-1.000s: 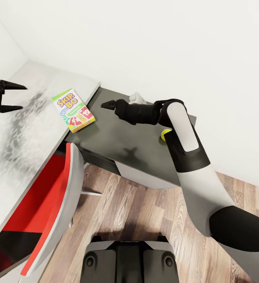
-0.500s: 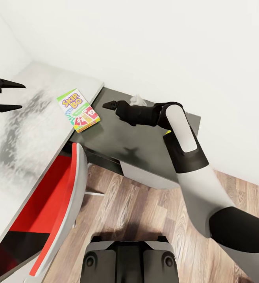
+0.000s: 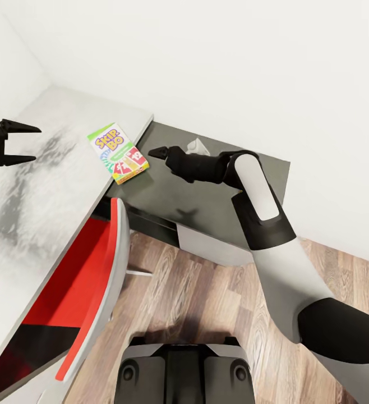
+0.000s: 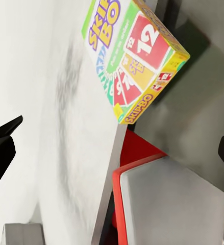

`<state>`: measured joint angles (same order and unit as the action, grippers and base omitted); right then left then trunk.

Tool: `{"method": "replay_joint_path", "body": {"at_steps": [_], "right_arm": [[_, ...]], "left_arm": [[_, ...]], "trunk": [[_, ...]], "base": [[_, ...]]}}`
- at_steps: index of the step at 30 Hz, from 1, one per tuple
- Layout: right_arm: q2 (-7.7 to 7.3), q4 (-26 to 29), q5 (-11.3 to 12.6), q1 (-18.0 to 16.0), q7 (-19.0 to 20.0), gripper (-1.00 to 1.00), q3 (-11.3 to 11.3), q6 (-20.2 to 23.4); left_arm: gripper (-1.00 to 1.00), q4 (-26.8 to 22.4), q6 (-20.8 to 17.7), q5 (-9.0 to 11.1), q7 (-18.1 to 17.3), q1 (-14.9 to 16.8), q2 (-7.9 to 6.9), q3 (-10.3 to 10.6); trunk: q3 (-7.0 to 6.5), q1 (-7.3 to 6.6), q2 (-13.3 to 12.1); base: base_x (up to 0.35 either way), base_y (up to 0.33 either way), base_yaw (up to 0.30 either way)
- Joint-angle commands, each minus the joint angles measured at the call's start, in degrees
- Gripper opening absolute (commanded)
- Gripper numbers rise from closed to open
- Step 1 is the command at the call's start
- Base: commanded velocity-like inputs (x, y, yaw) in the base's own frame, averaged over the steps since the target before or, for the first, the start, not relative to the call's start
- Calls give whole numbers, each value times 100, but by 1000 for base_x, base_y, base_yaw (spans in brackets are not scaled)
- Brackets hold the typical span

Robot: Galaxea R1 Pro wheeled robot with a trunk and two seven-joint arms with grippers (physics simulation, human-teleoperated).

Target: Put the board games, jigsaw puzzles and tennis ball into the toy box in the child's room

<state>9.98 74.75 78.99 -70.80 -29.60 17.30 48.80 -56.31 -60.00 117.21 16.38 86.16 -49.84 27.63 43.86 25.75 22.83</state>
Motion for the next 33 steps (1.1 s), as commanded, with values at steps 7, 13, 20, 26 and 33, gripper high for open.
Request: {"method": "replay_joint_path", "body": {"at_steps": [7, 13, 20, 26, 33], "right_arm": [[2, -10, 53, -4, -42, 100, -9, -2], [2, -75, 67, -2, -6, 100, -15, 29], [2, -120, 82, 61, 15, 100, -16, 24], [2, -119, 78, 193, 61, 100, -10, -3], [2, -125, 70, 225, 75, 100, -1, -18]], "left_arm": [[100, -86, 0, 59, 41, -5, -8, 25], [100, -137, 0, 64, 41, -15, 0, 25], [100, -150, 0, 92, 41, -20, 1, 24], [100, -152, 0, 102, 41, -20, 1, 23], [100, -152, 0, 123, 41, -26, 1, 27]], "trunk": [[8, 3, 10], [8, 3, 10], [8, 3, 10], [8, 3, 10], [8, 3, 10]], "base": [[-63, 5, 0], [-53, 1, 0], [-106, -49, 0], [-42, -20, 0], [-5, -3, 0]]}}
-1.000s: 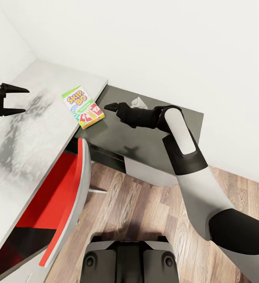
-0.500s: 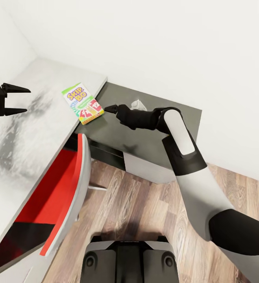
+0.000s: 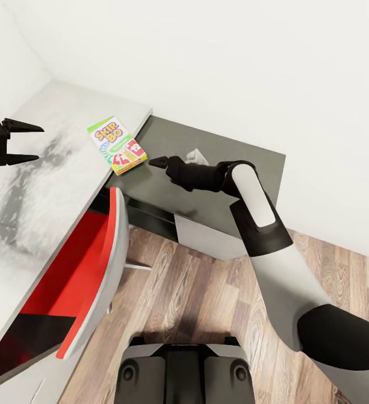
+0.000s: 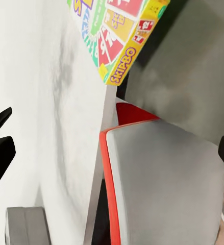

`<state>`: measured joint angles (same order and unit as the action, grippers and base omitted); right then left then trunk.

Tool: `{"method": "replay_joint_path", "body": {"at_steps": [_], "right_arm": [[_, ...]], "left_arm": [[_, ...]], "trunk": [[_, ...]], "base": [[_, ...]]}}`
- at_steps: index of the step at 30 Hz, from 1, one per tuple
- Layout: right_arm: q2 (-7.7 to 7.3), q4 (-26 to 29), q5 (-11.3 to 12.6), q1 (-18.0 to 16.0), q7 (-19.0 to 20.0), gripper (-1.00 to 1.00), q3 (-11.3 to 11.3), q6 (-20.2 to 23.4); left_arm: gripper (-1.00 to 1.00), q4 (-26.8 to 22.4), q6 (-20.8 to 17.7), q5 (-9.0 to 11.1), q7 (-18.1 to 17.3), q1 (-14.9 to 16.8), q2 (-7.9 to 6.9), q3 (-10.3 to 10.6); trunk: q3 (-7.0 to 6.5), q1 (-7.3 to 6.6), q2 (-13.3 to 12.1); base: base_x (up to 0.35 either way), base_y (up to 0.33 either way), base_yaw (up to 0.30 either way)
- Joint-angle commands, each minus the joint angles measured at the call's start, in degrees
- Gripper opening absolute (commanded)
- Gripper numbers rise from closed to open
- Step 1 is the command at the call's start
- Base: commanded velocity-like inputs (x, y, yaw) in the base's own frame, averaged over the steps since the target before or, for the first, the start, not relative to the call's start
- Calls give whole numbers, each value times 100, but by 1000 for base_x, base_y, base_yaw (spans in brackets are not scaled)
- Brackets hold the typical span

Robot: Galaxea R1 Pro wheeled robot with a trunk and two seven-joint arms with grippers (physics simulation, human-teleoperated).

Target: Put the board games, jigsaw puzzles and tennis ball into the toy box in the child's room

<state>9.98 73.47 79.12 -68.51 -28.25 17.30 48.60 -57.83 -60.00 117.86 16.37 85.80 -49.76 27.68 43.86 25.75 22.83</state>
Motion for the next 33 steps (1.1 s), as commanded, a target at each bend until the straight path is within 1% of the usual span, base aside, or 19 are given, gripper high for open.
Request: {"method": "replay_joint_path", "body": {"at_steps": [1, 4, 12, 20, 26, 33], "right_arm": [[2, 3, 55, -5, -59, 100, 0, 2], [2, 1, 53, -5, -58, 100, -1, 1], [2, 6, 51, 10, -50, 100, -5, 1], [2, 9, 48, 12, -49, 100, -4, 1], [2, 9, 29, 13, -46, 100, -4, 1], [2, 16, 15, 13, 38, 100, -7, 1]], "left_arm": [[100, 0, 0, 59, 42, 10, -8, 21], [100, -1, 0, 61, 42, 8, -8, 21], [100, -1, 0, 62, 42, 7, -8, 21], [100, -1, 0, 62, 42, 1, -8, 23], [100, -1, 0, 62, 42, -1, -5, 26], [100, -1, 0, 62, 42, -35, -7, 25]], "trunk": [[8, 4, 10], [8, 4, 10], [8, 4, 10], [8, 4, 10], [1, 4, 10], [-12, 4, 10]], "base": [[-1, -1, 0], [22, -15, 70], [85, -90, 199], [14, -17, 38], [1, -167, 37], [0, -51, 59]]}}
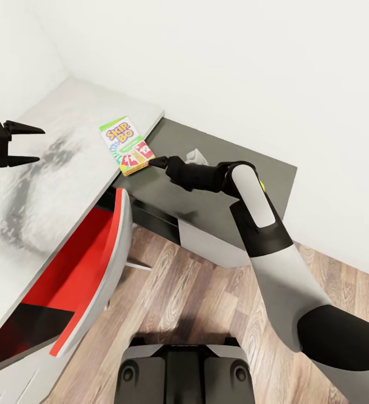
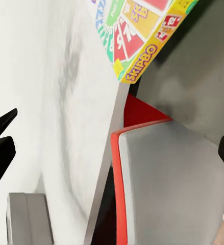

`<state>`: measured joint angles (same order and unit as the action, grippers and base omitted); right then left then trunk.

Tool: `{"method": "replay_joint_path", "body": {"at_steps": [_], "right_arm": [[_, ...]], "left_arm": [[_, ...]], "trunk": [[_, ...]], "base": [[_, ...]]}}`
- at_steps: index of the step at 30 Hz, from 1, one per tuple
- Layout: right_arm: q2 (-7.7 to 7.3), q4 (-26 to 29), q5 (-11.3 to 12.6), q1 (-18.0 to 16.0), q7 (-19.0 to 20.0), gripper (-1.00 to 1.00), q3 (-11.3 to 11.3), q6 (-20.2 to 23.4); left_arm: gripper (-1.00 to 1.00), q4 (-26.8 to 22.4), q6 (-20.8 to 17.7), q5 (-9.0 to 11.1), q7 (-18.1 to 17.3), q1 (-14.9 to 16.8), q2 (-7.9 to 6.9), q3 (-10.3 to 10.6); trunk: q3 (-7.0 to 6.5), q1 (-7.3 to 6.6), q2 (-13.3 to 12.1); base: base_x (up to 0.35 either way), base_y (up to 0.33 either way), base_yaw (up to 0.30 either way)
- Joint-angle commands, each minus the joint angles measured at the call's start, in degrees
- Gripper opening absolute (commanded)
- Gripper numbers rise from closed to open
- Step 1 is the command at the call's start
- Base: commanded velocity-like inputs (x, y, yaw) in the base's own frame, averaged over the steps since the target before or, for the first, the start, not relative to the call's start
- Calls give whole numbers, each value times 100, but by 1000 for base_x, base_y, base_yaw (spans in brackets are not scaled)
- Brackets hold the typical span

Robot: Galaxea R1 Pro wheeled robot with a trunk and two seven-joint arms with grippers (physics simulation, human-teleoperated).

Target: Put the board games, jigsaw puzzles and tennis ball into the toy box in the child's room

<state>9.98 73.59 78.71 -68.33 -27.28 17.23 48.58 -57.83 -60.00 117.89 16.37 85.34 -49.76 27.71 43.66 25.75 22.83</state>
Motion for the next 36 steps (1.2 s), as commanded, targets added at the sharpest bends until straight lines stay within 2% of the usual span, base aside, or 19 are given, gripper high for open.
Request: {"method": "replay_joint_path", "body": {"at_steps": [1, 10, 16, 24, 30, 34, 36], "right_arm": [[2, 2, 55, -5, -40, 100, 0, 3], [2, -9, 42, -2, 185, 100, -1, 3], [2, -16, 34, 3, 414, 100, -2, -5], [2, -85, 32, 4, 472, 100, -11, -48], [2, -103, 67, 26, 532, 100, -5, -379], [2, -126, 64, 178, 921, 100, -2, -669], [2, -214, 53, 245, 1360, 100, -3, -767]], "left_arm": [[100, -1, 0, 58, 42, 7, -6, 23], [100, -1, 0, 95, 42, -14, -7, 16], [100, -1, 0, 327, 42, -17, -8, 18], [100, -1, 0, 370, 42, -20, -11, 17], [100, -1, 0, 381, 42, -22, -15, 15], [100, -1, 0, 383, 42, -21, -16, 15], [100, -1, 0, 388, 42, -20, -16, 15]], "trunk": [[7, 3, 10], [6, 3, 10], [6, 3, 10], [149, 179, 331], [257, 311, 571], [275, 333, 611], [275, 333, 611]], "base": [[0, -14, 16], [0, -5, 6], [0, 0, 0], [0, 0, 0], [0, 0, 0], [0, 0, 0], [0, 0, 0]]}}
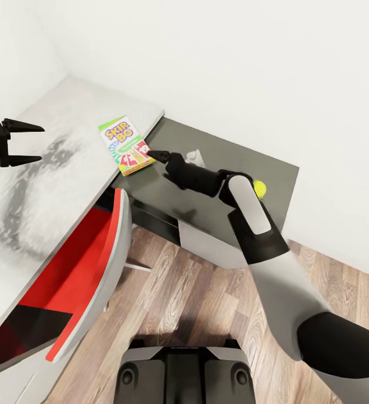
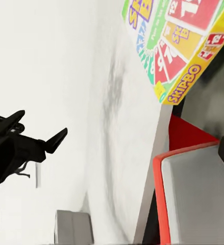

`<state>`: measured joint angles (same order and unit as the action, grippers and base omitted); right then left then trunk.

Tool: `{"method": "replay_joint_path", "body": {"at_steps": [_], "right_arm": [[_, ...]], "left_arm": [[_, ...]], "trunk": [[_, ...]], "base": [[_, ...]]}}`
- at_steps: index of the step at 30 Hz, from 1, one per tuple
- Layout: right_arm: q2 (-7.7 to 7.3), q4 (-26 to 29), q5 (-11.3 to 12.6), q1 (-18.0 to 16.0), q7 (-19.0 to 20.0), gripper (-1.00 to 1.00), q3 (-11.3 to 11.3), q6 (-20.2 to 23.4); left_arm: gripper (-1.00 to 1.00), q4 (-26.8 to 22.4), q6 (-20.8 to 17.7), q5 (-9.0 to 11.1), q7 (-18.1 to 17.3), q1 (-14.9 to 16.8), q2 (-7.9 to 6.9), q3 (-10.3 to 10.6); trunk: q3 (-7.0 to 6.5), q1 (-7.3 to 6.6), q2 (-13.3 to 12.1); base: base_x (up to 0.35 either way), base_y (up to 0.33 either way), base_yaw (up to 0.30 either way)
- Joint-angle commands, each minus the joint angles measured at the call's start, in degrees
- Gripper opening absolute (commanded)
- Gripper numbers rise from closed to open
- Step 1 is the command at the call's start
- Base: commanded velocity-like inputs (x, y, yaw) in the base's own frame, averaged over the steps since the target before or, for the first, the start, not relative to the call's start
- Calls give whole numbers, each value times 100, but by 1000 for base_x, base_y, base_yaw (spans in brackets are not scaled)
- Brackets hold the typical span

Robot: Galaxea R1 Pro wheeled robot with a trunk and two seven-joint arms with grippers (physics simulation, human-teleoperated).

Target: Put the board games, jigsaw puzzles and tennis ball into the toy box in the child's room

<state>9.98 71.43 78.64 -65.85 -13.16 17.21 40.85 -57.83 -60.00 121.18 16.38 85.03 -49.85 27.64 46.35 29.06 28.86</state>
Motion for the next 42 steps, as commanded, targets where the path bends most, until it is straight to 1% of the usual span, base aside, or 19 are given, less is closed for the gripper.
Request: {"method": "replay_joint_path", "body": {"at_steps": [1, 2, 7, 9, 12, 15, 27, 35, 41, 42], "right_arm": [[2, -44, 56, 10, 112, 100, -2, -17], [2, -150, 49, 30, 445, 100, -4, -51], [2, -374, 36, 58, 1153, 100, -6, -96], [2, -413, 32, 65, 1295, 100, -7, -104], [2, -437, 32, 69, 1377, 100, -2, -113], [2, -450, 34, 70, 1413, 100, -8, -114], [2, -457, 37, 72, 1450, 100, -11, -93], [2, -488, 39, 72, 1372, 100, 24, -48], [2, -484, 45, 72, 1197, 100, 27, -15], [2, -500, 49, 72, 1180, 100, 19, 7]], "left_arm": [[100, 0, 0, 60, 41, 9, -8, 22], [100, 0, 0, 61, 41, 10, -9, 22], [100, 0, 0, 63, 41, 11, -18, 22], [100, 0, 0, 63, 41, 13, -21, 19], [100, 0, 0, 63, 41, 12, -24, 16], [100, 0, 0, 63, 41, 12, -25, 19], [100, 0, 0, 67, 41, 10, -25, 22], [100, 0, 0, 73, 41, 13, -25, 22], [100, 0, 0, 76, 41, 11, -25, 22], [100, 0, 0, 76, 41, 10, -25, 22]], "trunk": [[7, 3, 8], [7, 3, 8], [7, 3, 8], [7, 3, 8], [7, 3, 8], [7, 3, 8], [222, 266, 489], [222, 266, 489], [222, 266, 489], [240, 288, 530]], "base": [[0, 0, 0], [0, 0, 0], [0, 0, 0], [0, 0, 0], [0, 0, 0], [0, 0, 0], [0, 0, 0], [0, 0, 0], [0, 0, 0], [0, 0, 0]]}}
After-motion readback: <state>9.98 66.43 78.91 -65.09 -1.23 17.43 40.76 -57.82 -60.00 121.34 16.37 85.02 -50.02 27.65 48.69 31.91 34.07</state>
